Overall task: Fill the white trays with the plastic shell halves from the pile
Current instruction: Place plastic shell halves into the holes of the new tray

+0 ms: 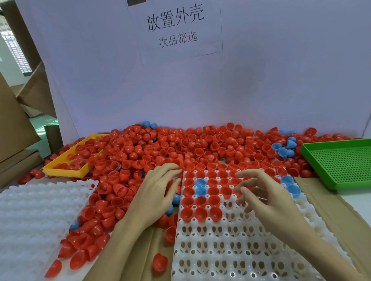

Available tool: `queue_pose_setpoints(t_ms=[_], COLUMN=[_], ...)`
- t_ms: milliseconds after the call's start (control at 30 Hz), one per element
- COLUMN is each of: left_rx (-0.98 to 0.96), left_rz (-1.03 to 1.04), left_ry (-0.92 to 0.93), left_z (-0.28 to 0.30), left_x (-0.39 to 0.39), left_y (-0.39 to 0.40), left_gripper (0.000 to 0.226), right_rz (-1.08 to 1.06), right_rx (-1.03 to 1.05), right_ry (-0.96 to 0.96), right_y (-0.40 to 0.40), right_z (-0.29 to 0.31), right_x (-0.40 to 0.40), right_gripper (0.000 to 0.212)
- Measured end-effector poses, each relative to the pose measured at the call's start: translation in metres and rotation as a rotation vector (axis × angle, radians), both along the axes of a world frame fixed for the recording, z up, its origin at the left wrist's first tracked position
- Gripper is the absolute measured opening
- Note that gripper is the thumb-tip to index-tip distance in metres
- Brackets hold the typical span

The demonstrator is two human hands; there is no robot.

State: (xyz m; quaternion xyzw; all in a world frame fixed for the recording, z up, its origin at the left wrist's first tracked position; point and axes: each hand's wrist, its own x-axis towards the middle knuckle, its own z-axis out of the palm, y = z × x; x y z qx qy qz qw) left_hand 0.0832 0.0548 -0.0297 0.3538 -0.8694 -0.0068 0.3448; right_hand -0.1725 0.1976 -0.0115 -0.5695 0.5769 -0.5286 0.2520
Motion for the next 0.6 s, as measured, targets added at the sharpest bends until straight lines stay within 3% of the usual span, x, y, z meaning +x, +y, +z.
queue_pose_setpoints(t_ms=[167, 333, 600], left_rx=[-0.101, 0.017, 0.263], left_rz=[-0.261, -0.459, -0.484], left_ry=[0.042, 0.19, 0.38], left_z=[0.004, 0.004, 0.01], left_x=[-0.016, -0.035, -0.045], left_y=[0.025, 0.045, 0.061], left_gripper=[0.03, 0.023, 0.015], right_rz=[0.127, 0.194, 0.158], right_rx=[0.034, 0.045, -0.003], right_ry=[-0.151, -0.162, -0.082], right_y=[0.001, 0.001, 0.0], right_z=[0.001, -0.004, -0.004], right_x=[0.002, 0.007, 0.006], right_gripper=[0.027, 0.067, 0.042])
